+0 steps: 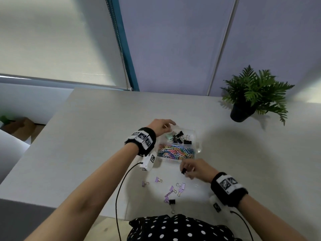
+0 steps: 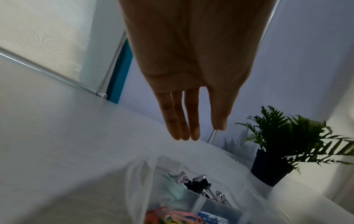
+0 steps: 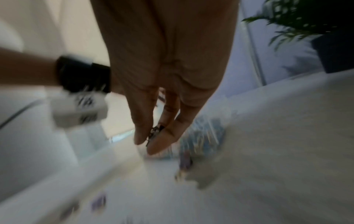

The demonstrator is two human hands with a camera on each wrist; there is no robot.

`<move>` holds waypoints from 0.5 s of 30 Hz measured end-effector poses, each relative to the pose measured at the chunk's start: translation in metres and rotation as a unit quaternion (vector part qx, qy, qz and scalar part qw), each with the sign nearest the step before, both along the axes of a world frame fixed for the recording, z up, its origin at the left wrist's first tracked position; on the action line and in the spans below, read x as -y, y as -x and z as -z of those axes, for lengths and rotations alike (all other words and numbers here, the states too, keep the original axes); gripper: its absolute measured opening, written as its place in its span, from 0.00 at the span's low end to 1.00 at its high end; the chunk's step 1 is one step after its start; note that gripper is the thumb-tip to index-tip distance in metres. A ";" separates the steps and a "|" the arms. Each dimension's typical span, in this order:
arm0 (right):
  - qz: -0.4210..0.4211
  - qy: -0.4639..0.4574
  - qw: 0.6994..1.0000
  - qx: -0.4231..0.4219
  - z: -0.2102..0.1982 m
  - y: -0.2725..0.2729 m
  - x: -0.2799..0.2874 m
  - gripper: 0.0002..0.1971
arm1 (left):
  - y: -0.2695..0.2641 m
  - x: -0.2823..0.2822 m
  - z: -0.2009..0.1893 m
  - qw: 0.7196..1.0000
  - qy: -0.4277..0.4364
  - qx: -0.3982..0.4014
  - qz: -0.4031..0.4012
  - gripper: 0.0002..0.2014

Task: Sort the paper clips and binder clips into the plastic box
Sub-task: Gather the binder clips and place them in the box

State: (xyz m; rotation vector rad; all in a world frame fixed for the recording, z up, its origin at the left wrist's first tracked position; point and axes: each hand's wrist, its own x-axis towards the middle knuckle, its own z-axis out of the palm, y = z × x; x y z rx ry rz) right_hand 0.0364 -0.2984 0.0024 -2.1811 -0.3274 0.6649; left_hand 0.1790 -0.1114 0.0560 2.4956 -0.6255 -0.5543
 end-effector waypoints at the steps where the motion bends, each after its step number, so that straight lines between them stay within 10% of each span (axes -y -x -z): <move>1: 0.030 -0.030 0.999 -0.003 -0.008 -0.008 0.003 0.09 | 0.005 -0.008 -0.001 1.000 0.019 0.016 -0.005 0.15; 8: 0.184 -0.034 0.978 0.090 -0.042 -0.087 0.011 0.08 | 0.067 -0.077 0.027 0.995 0.056 -0.040 -0.067 0.08; 15: 0.093 0.098 0.978 0.160 -0.048 -0.095 0.002 0.17 | 0.130 -0.103 0.057 0.992 -0.110 -0.048 -0.033 0.21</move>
